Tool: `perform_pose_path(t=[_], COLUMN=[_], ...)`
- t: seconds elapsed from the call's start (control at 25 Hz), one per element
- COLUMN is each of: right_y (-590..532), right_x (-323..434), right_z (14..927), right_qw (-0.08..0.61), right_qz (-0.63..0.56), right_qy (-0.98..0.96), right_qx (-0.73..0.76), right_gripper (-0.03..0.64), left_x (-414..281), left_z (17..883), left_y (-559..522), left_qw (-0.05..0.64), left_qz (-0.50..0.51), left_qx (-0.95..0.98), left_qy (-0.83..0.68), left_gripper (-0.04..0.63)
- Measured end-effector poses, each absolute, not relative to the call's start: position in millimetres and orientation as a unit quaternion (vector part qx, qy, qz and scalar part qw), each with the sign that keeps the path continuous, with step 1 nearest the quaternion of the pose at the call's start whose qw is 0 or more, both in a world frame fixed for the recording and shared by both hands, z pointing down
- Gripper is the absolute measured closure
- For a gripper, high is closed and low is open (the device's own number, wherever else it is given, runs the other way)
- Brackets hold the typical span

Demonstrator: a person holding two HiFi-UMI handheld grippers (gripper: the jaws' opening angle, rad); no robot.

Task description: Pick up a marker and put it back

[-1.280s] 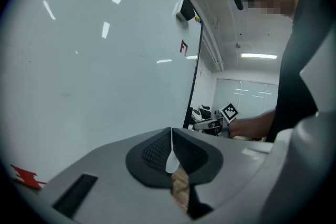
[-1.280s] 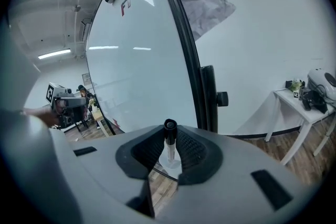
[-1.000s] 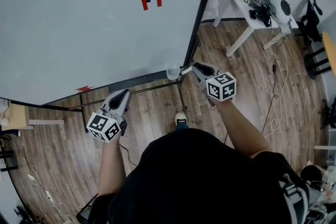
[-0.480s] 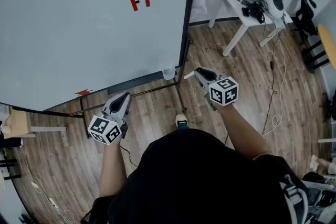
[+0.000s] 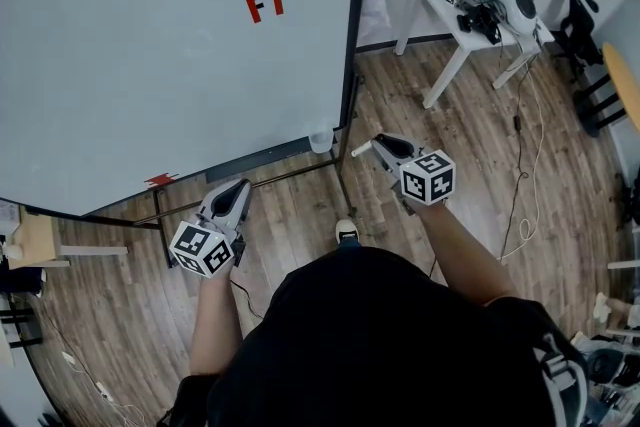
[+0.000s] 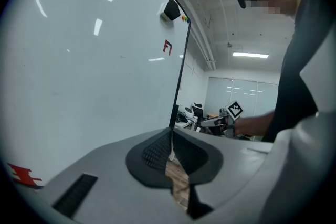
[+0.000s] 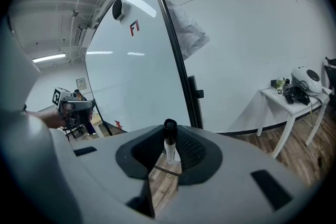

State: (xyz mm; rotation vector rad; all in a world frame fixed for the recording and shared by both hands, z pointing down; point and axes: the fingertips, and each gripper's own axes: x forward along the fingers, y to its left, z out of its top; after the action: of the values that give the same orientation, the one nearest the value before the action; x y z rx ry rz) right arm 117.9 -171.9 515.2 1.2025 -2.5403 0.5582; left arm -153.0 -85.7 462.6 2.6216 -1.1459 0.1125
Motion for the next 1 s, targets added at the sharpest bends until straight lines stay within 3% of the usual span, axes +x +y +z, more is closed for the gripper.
perform_pose_path(t=[1.0], right_y=[-223], right_x=[77], right_z=[524], right_qw=[0.16], right_qz=[0.186], right_qy=[-0.9], right_qx=[0.361], right_gripper=[0.554], left_x=[-163], left_z=[477], left_y=[-112], left_qw=[0.157], left_qz=[0.042], left_qx=[0.891], left_qy=[-0.423], left_gripper=[0.579])
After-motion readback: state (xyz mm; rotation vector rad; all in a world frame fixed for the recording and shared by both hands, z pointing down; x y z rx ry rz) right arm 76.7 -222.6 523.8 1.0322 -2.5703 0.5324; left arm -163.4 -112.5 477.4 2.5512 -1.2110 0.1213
